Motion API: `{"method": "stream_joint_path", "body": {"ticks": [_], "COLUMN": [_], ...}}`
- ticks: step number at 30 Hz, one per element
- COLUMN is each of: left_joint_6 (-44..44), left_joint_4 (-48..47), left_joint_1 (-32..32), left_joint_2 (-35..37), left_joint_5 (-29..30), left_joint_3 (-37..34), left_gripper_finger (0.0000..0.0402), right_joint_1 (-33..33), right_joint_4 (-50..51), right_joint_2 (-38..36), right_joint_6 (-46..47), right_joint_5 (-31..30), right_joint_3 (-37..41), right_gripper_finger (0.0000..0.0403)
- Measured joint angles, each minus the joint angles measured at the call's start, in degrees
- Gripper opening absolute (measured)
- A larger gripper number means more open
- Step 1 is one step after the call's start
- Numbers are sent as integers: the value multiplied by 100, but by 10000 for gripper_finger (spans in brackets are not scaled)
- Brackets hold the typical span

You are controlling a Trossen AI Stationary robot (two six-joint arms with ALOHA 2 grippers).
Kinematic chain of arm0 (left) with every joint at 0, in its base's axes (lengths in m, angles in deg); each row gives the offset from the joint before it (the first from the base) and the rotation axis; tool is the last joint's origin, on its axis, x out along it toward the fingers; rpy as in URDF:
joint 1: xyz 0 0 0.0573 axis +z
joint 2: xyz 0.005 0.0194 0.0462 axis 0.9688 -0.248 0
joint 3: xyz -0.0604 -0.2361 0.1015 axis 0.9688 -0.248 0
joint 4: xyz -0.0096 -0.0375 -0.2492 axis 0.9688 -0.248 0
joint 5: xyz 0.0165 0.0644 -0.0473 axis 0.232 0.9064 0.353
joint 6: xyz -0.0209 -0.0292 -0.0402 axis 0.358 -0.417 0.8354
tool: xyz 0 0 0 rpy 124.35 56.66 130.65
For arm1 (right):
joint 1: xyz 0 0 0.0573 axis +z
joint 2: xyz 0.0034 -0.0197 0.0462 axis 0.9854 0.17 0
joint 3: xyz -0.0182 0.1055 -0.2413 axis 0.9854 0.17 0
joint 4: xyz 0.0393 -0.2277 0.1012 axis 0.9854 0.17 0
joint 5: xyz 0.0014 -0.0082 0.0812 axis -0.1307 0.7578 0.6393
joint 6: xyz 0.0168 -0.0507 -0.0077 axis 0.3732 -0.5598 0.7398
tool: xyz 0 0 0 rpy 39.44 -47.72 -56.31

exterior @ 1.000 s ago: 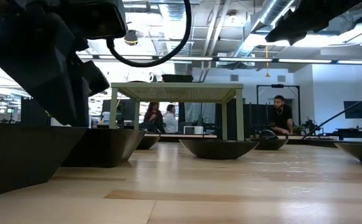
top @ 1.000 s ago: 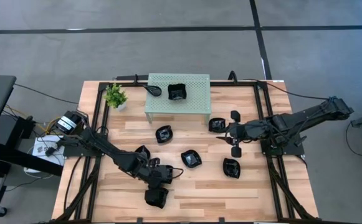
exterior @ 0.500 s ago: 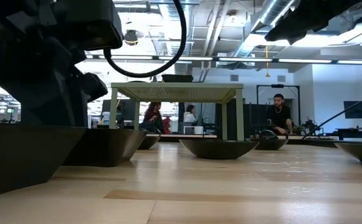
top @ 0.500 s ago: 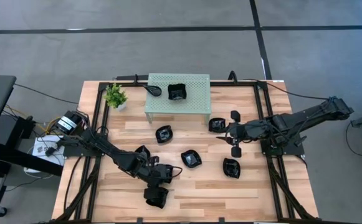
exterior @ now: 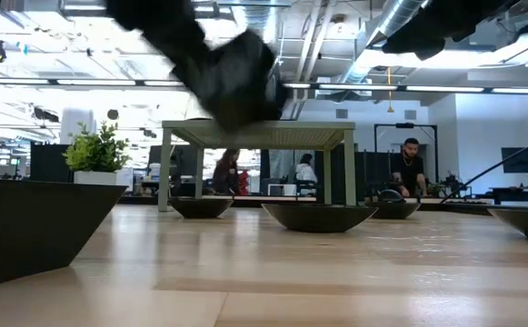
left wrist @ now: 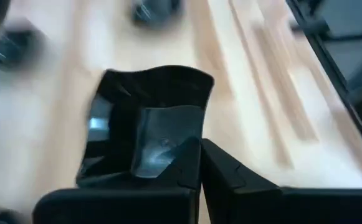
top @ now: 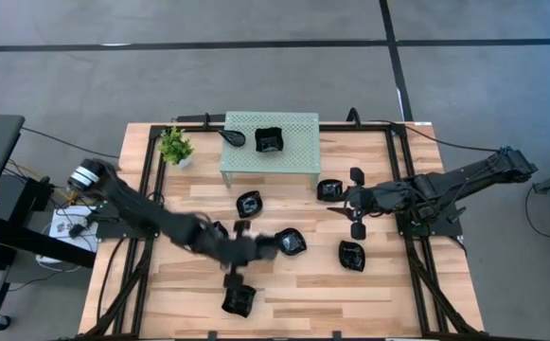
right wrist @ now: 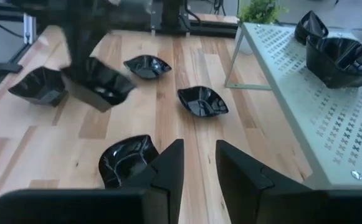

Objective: Pick & Place Mini shaped plates
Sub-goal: Stack the distorted square plate on top of the other distorted square plate on the shelf

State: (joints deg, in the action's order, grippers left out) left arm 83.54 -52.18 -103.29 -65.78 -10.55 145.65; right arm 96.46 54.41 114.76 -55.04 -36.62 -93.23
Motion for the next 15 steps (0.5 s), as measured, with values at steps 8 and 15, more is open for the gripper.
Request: {"method": "stream_joint_path", "body": {"ticks": [8,15], "left_joint_6": [-1682,-2947], "left_joint_4": [-3,-9], "left_joint_1": [1765,3571], "left_joint_2": [909,919], "left_joint_5": [57,-363], "left_joint_3": [420,599], "left_gripper_finger": [7,7], "right_joint_1": [0,-2], "right_joint_4": [-11,17], "right_joint_2": [0,0], "right_joint_6": [0,-11], "right_joint_5": [0,0], "right_joint_3": [-2,-2], "right_gripper_finger": [87,87]}}
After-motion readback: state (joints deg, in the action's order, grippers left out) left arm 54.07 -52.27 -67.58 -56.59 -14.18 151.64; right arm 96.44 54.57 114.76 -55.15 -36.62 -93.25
